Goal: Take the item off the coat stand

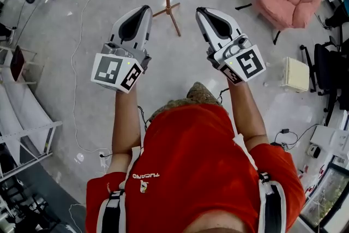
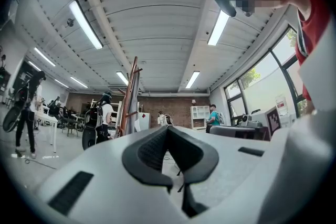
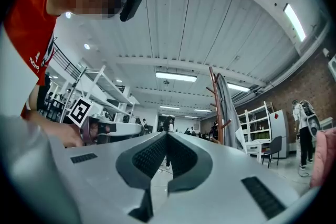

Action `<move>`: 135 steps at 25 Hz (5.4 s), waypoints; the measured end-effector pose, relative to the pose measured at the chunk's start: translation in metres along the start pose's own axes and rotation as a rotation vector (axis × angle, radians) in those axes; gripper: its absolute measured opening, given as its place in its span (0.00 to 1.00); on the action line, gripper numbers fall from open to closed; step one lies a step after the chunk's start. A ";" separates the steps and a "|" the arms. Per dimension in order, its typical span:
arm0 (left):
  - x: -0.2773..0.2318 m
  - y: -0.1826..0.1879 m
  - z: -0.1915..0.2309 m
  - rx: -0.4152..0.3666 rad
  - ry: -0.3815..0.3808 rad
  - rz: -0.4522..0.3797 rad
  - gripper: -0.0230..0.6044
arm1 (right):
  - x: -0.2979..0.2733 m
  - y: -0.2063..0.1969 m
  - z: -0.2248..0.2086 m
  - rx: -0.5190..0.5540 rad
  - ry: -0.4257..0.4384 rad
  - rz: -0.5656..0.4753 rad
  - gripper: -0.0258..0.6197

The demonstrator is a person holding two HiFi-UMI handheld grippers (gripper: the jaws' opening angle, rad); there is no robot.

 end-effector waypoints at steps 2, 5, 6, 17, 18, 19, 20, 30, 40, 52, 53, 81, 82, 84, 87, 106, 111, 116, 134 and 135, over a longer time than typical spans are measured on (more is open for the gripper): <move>-0.008 -0.002 0.008 0.003 0.001 -0.001 0.05 | -0.004 -0.006 -0.006 -0.001 -0.007 0.010 0.08; -0.026 -0.005 0.022 -0.004 0.011 0.004 0.05 | -0.013 -0.016 -0.024 -0.001 -0.015 0.010 0.08; -0.033 -0.007 0.027 -0.007 0.017 0.006 0.05 | -0.018 -0.021 -0.032 -0.001 -0.014 0.007 0.08; -0.154 -0.030 0.100 -0.045 0.130 0.040 0.05 | -0.091 -0.086 -0.154 0.004 0.052 -0.030 0.08; -0.167 -0.031 0.107 -0.048 0.146 0.041 0.05 | -0.098 -0.091 -0.169 -0.001 0.063 -0.033 0.08; -0.181 -0.031 0.114 -0.052 0.162 0.041 0.05 | -0.105 -0.097 -0.183 -0.006 0.076 -0.034 0.08; -0.194 -0.031 0.120 -0.057 0.175 0.040 0.05 | -0.112 -0.102 -0.198 -0.009 0.090 -0.034 0.08; -0.294 -0.033 0.177 -0.108 0.305 0.023 0.05 | -0.170 -0.149 -0.300 -0.038 0.216 -0.029 0.08; -0.337 -0.045 0.233 -0.124 0.365 0.073 0.10 | -0.210 -0.181 -0.333 -0.074 0.229 -0.018 0.08; -0.383 -0.079 0.305 -0.098 0.326 0.182 0.40 | -0.233 -0.198 -0.339 -0.068 0.178 0.049 0.08; -0.387 -0.082 0.310 -0.099 0.322 0.197 0.40 | -0.234 -0.199 -0.339 -0.067 0.171 0.055 0.08; -0.393 -0.081 0.331 -0.061 0.354 0.190 0.07 | -0.232 -0.200 -0.331 -0.049 0.115 0.119 0.08; -0.391 -0.077 0.329 -0.064 0.356 0.185 0.07 | -0.231 -0.199 -0.330 -0.051 0.117 0.115 0.08; -0.386 -0.070 0.325 -0.069 0.360 0.174 0.07 | -0.230 -0.196 -0.327 -0.052 0.121 0.106 0.08; -0.375 -0.061 0.318 -0.073 0.369 0.157 0.07 | -0.229 -0.192 -0.323 -0.052 0.126 0.093 0.08; -0.292 -0.041 0.225 -0.003 0.313 0.090 0.07 | -0.202 -0.175 -0.299 -0.098 0.128 0.009 0.08; -0.277 -0.039 0.213 0.002 0.297 0.097 0.07 | -0.192 -0.178 -0.293 -0.123 0.122 0.008 0.08; -0.267 -0.036 0.207 -0.003 0.303 0.093 0.07 | -0.186 -0.178 -0.286 -0.110 0.118 0.007 0.08; -0.277 -0.034 0.203 0.008 0.268 0.090 0.07 | -0.183 -0.169 -0.292 -0.072 0.106 0.013 0.08; -0.277 -0.035 0.202 0.009 0.265 0.091 0.07 | -0.182 -0.169 -0.292 -0.072 0.105 0.014 0.08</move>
Point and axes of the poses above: the fingertips, and each gripper's own axes: x backward along the fingers, z to its left, y out of its top, the point moved 8 cm from there along x, backward along the fingers, and after that the axes turned 11 degrees about x, right-handed, at the moved point
